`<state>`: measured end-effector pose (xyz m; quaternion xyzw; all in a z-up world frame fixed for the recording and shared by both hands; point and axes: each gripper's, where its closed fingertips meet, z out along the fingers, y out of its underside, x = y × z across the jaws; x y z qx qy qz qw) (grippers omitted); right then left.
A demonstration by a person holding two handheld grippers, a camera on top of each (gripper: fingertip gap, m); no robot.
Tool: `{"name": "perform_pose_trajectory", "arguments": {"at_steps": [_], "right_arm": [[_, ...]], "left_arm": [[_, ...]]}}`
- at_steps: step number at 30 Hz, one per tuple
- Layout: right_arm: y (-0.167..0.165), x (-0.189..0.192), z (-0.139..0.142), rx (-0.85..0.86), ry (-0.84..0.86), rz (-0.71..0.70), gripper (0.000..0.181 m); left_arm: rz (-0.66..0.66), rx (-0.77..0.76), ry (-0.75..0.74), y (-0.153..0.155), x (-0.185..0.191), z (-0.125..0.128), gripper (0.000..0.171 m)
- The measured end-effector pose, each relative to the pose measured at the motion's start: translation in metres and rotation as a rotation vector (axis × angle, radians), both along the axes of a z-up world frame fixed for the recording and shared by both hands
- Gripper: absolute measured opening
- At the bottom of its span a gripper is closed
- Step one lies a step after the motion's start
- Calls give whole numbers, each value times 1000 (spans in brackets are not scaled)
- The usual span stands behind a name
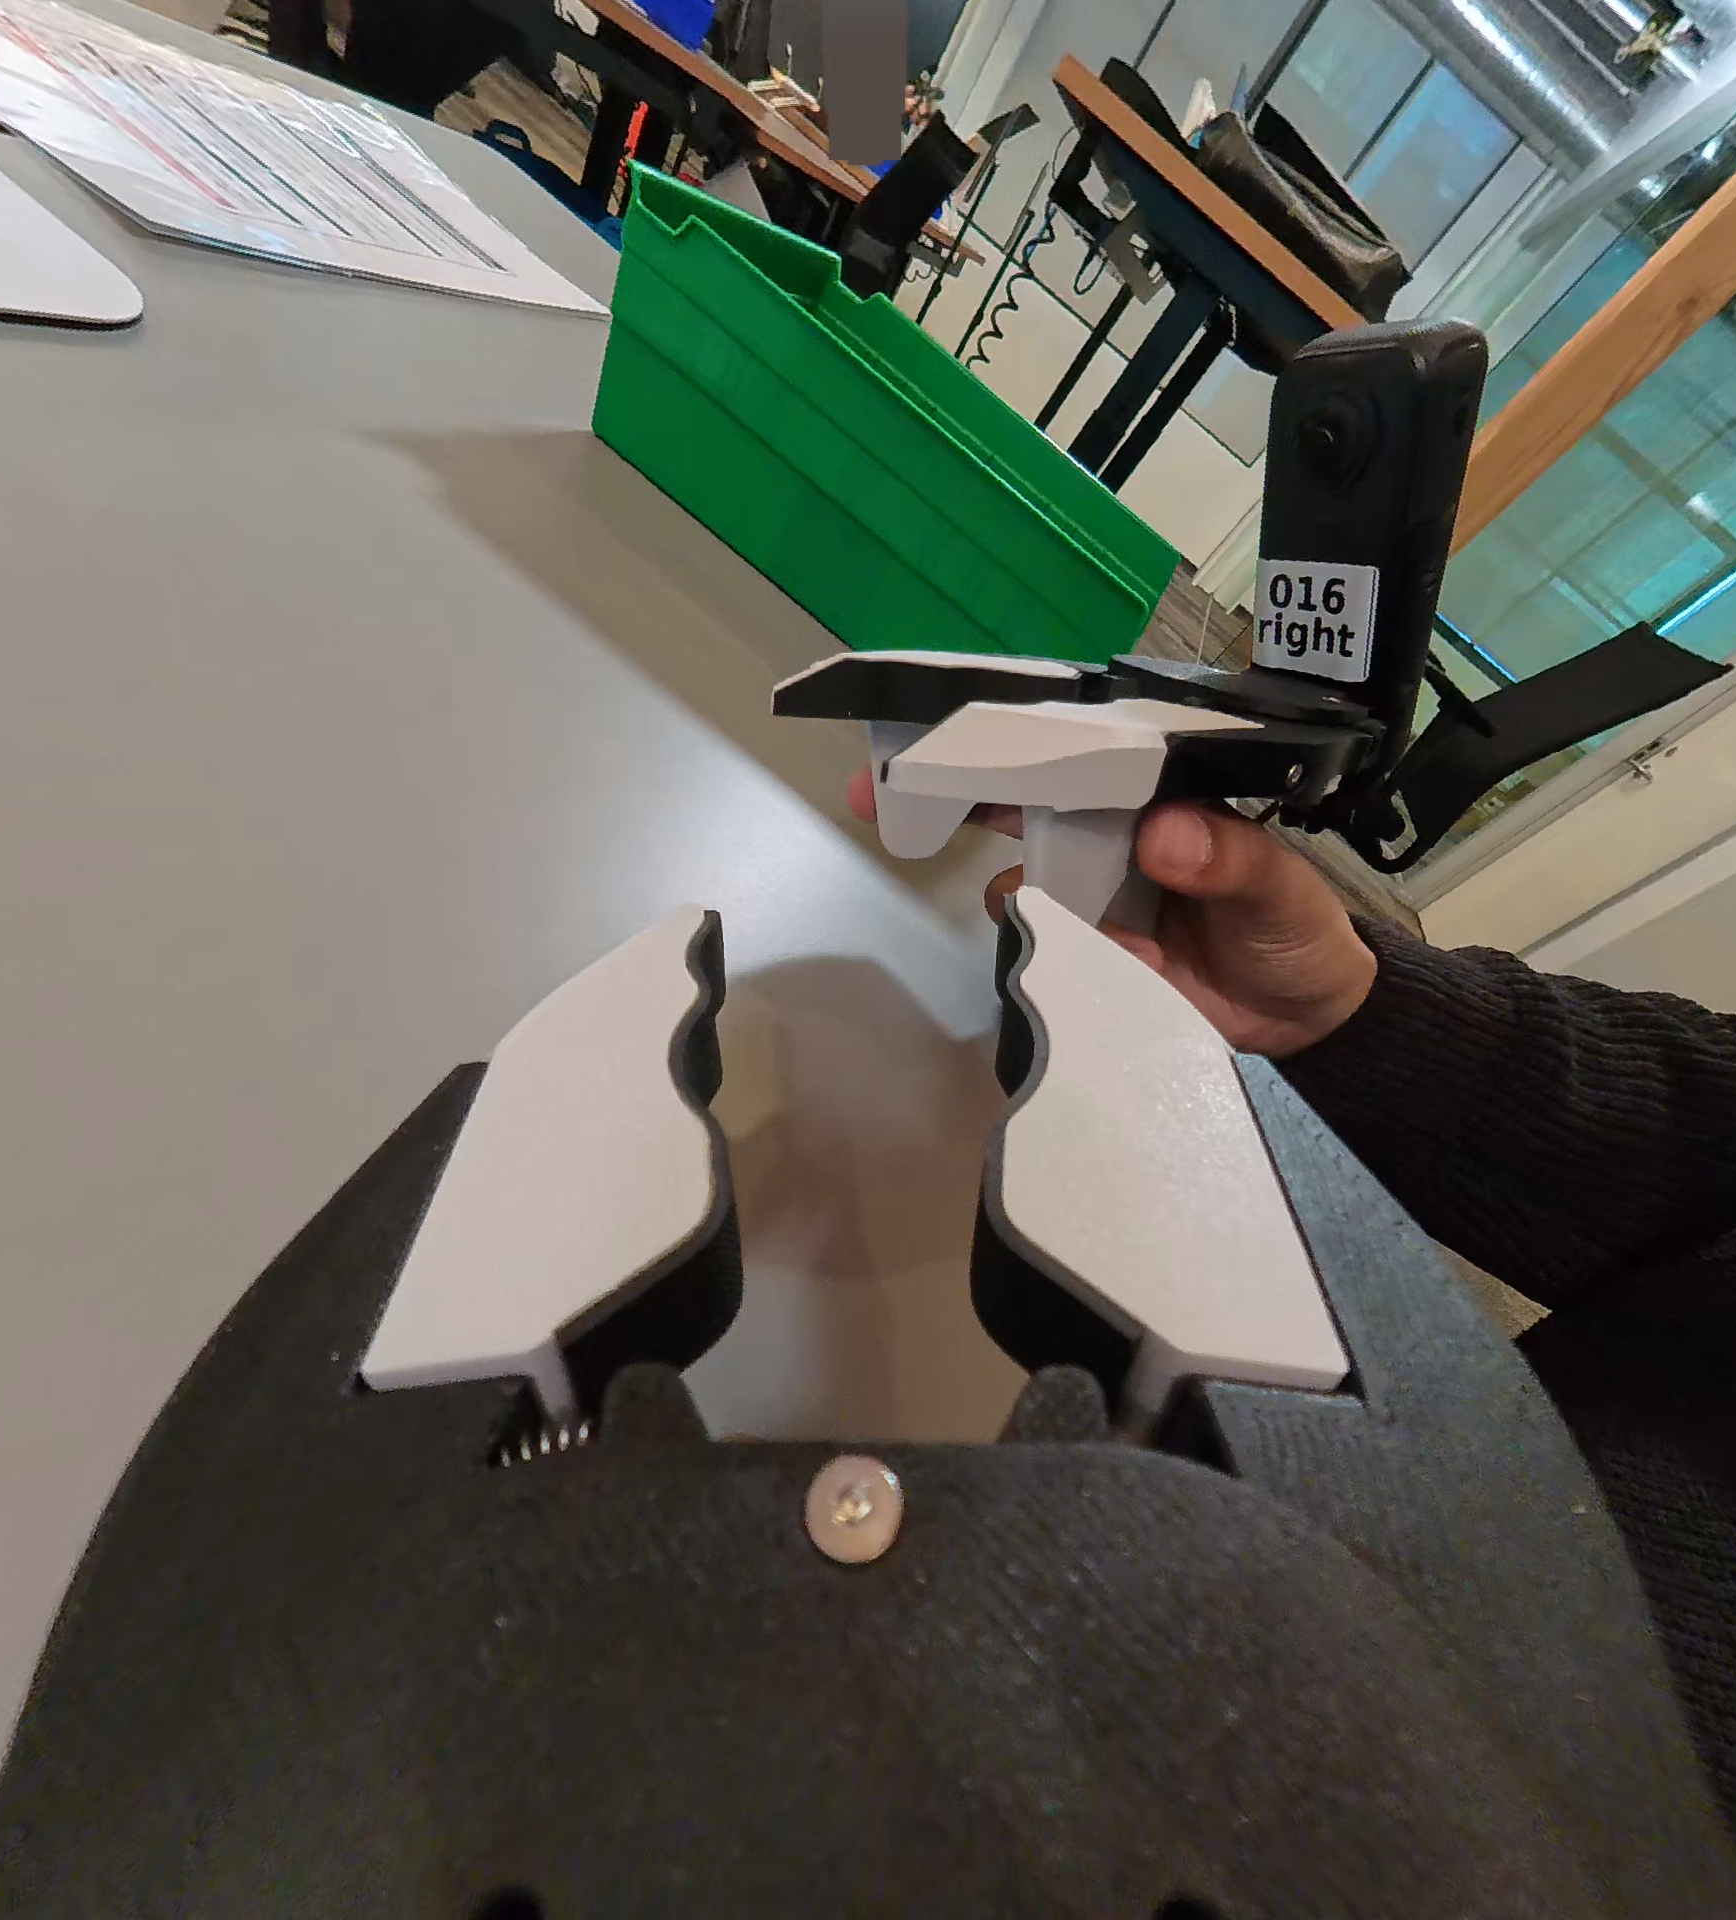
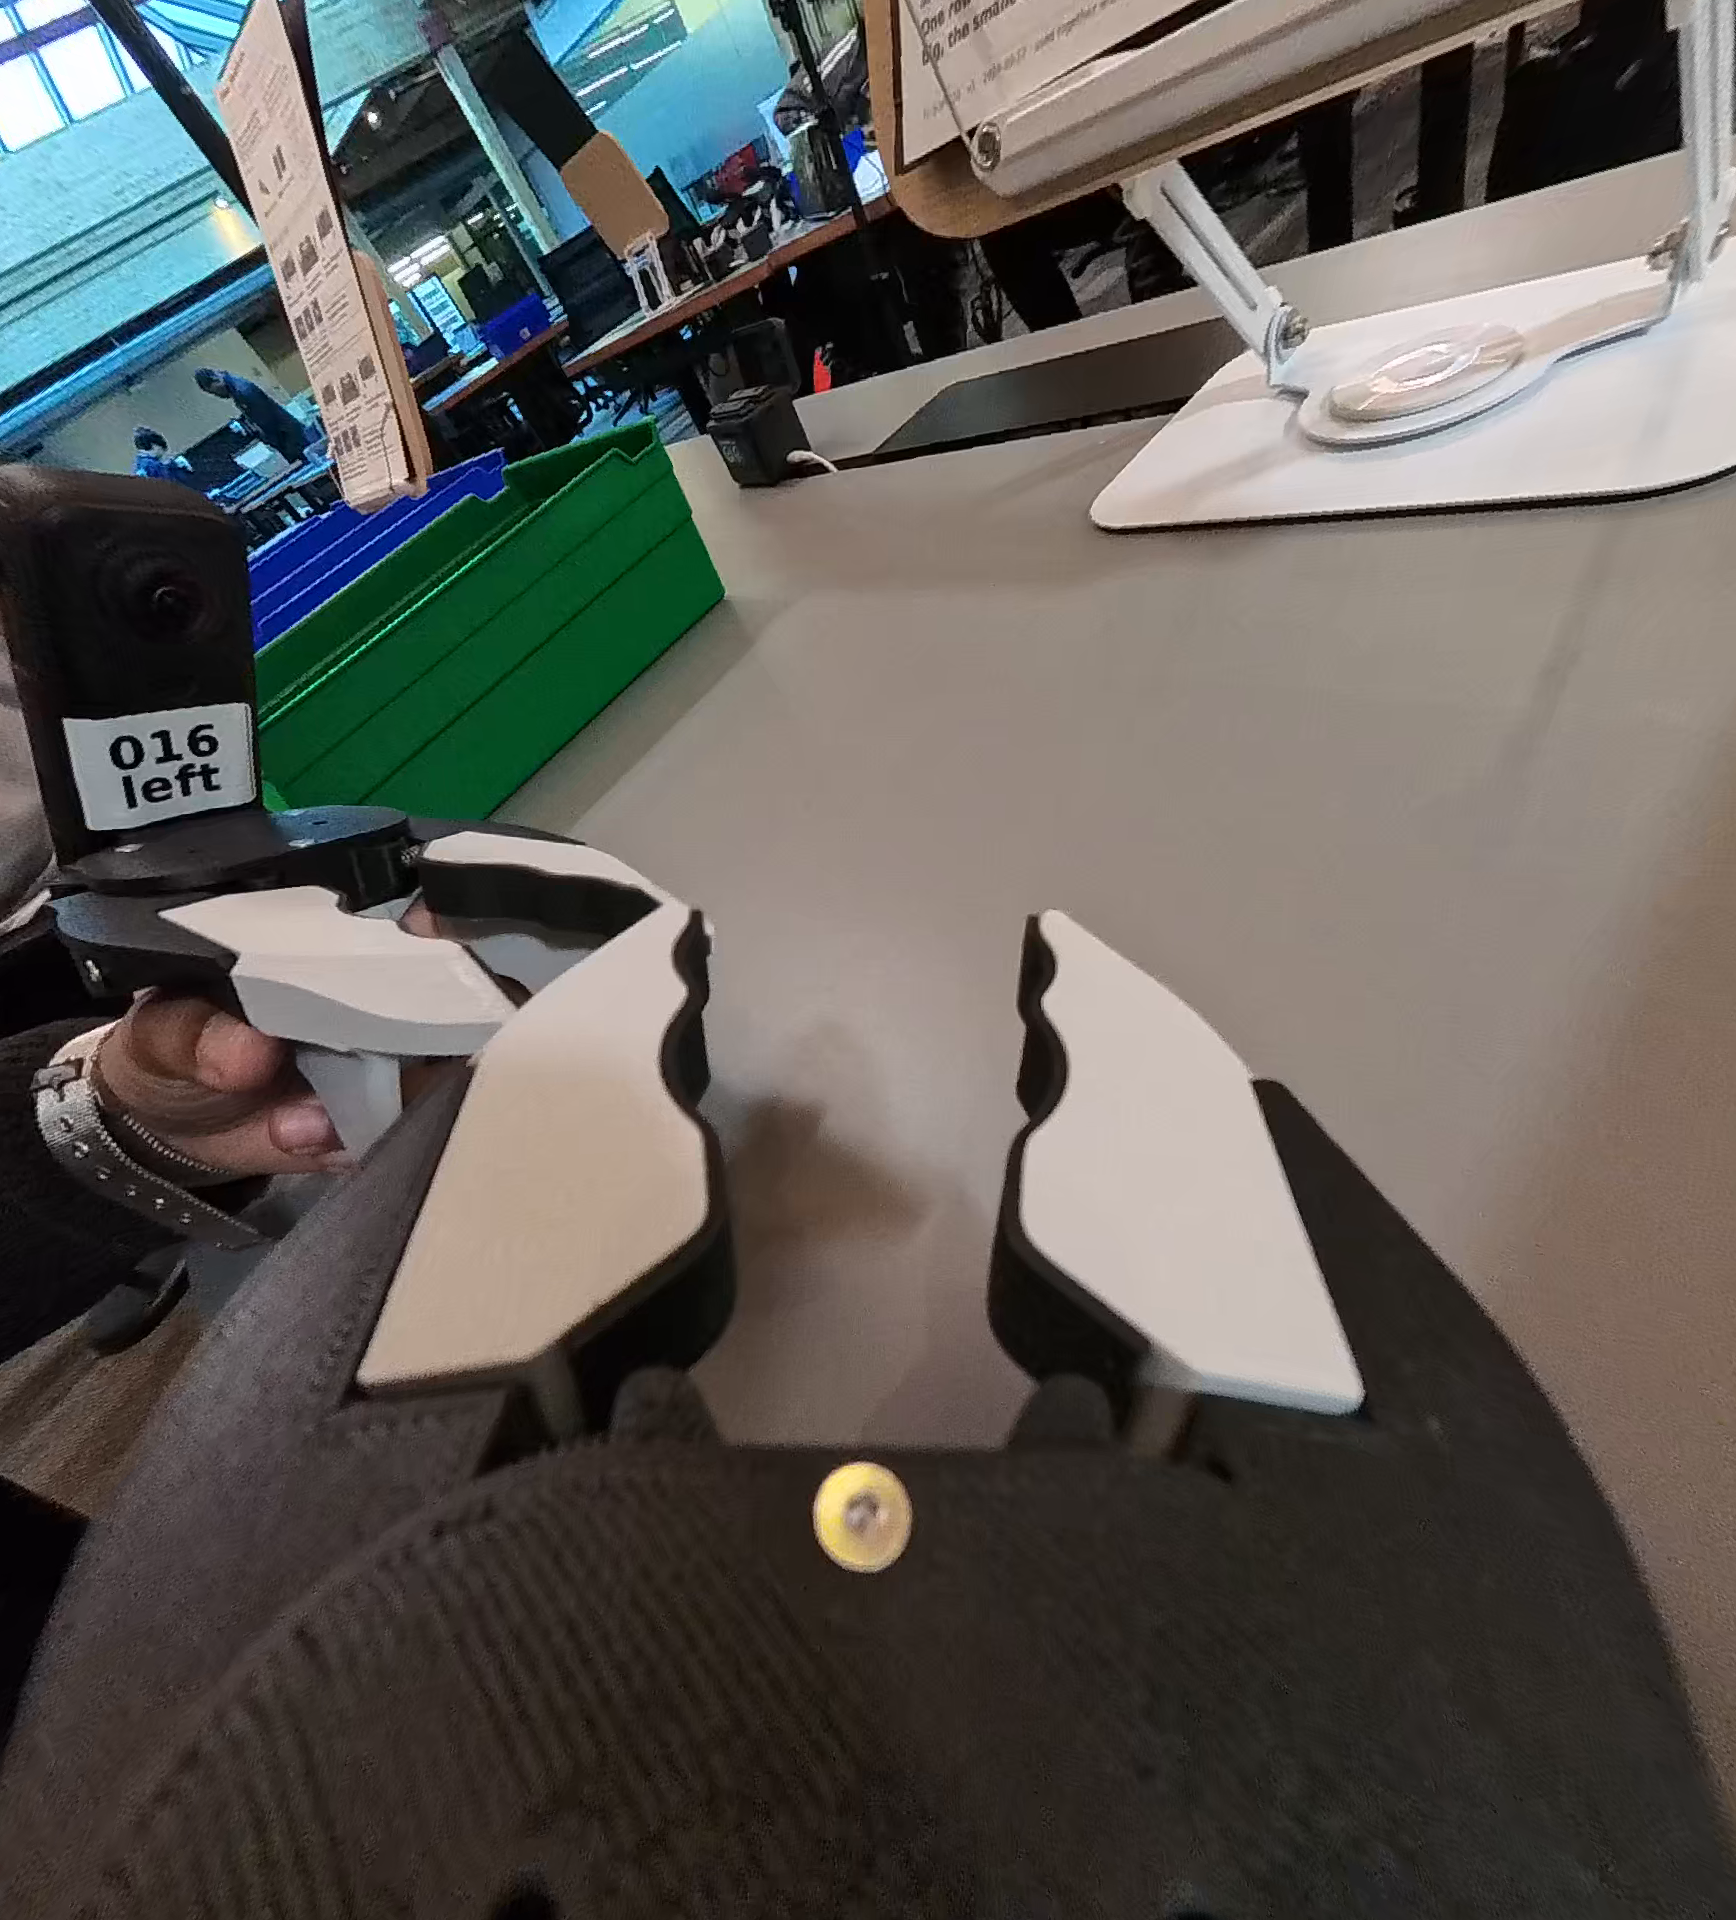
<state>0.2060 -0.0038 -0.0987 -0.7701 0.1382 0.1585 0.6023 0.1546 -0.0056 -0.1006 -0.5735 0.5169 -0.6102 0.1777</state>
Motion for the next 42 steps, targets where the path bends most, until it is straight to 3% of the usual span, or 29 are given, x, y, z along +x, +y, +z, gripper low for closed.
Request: {"name": "perform_pose_trajectory", "arguments": {"at_steps": [25, 42], "right_arm": [[2, -11, -8, -11, 26, 67, 51], [3, -12, -10, -13, 51, 76, 52]], "left_arm": [[-11, -11, 8, -2, 0, -2, 50], [-2, -6, 45, 1, 2, -11, 65]]}}
